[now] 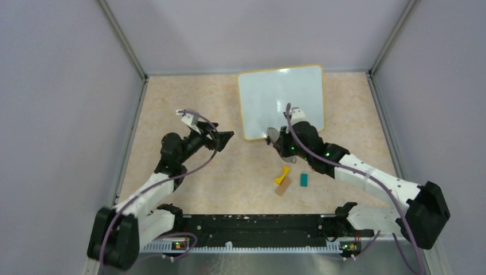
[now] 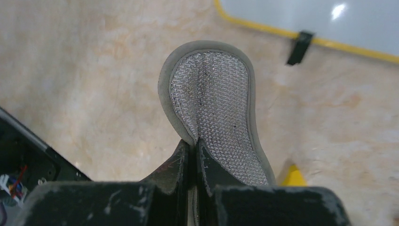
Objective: Erase the whiteboard
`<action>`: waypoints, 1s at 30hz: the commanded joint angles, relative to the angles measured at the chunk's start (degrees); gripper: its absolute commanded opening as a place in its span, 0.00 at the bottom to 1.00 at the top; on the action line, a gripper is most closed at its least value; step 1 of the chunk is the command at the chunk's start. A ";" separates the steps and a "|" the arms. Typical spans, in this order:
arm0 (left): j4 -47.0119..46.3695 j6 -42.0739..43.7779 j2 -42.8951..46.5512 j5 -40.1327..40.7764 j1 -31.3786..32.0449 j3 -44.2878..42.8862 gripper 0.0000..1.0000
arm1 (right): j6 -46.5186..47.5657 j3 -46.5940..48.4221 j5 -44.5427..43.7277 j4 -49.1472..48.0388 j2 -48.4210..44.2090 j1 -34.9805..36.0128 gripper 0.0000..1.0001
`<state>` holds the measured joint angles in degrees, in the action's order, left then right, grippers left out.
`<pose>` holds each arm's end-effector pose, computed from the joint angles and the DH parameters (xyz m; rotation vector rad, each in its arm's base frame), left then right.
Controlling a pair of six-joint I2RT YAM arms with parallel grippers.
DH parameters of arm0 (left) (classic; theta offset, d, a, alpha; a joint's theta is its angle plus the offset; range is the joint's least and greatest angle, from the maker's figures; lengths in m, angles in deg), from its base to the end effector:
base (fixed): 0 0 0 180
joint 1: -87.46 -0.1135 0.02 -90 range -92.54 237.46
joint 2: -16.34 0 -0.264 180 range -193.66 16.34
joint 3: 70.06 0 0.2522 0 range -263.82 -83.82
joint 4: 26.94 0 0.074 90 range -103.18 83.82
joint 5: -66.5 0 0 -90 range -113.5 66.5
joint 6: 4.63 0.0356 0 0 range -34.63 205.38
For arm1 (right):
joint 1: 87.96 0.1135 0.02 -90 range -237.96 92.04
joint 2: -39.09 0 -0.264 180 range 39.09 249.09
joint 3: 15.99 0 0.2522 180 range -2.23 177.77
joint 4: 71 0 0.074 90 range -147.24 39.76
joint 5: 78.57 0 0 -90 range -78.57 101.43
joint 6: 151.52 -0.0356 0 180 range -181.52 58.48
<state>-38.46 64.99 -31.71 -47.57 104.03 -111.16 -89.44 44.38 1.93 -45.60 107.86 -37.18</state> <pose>0.1876 -0.0710 0.2878 0.2993 1.5260 -0.8265 0.1718 0.2013 0.2620 -0.3425 2.1899 0.6074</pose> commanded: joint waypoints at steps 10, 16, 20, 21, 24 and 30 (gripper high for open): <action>47.91 1.87 19.92 12.90 -0.23 -29.97 0.99 | -3.46 5.42 -0.09 -3.13 13.80 10.78 0.61; 45.66 -1.14 19.89 6.96 -0.23 -36.66 0.99 | 0.39 10.03 -9.22 10.24 -3.02 10.74 0.85; 41.35 -3.38 18.90 2.65 -0.28 -40.48 0.99 | 4.72 17.84 -19.13 21.78 -12.96 10.77 0.86; 40.60 -3.57 18.61 2.29 -0.24 -41.24 0.99 | 6.23 19.75 -20.58 23.33 -15.24 10.74 0.86; 38.81 -3.70 17.94 2.26 -0.24 -42.97 0.99 | 11.43 25.65 -22.79 25.98 -21.44 10.78 0.87; 35.98 -4.14 18.13 2.24 -0.23 -43.41 0.99 | 17.59 34.37 -26.63 26.97 -29.38 10.74 0.87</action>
<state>1.45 62.06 -12.36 -44.19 103.99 -153.73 -78.25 74.48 -19.90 -22.23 81.31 -26.62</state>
